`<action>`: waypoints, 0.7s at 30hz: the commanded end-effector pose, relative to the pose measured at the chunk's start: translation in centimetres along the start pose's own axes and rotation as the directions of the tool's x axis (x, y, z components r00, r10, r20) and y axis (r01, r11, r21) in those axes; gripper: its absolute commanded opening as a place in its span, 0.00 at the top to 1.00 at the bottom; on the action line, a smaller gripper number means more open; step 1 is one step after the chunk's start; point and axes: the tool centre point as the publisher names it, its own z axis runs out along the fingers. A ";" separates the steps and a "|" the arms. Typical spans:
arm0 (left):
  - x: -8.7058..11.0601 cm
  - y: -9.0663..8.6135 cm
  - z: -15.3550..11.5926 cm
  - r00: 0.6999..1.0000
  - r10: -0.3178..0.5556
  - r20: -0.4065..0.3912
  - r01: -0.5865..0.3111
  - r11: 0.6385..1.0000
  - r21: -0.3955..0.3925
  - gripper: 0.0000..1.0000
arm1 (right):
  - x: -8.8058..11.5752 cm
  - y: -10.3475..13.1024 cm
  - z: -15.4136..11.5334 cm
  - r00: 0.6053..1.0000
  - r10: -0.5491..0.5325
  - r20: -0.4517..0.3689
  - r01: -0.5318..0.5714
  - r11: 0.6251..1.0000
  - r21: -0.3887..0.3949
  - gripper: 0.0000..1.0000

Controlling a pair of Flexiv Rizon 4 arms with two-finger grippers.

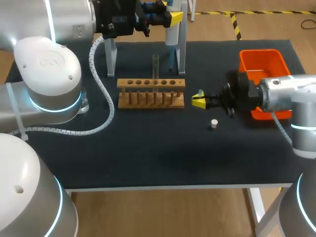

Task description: Invert the test tube, pick up the pipette, mount the tip to pipette, aspirate from beaker and dispense into the tube, eject the tip, return the pipette, and cap with the stopper.

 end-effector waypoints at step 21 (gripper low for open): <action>0.0 -0.1 -0.1 1.000 0.000 -0.002 0.000 1.000 -0.001 1.00 | -3.1 1.0 5.9 0.999 -0.030 -0.023 0.028 0.998 -0.056 1.00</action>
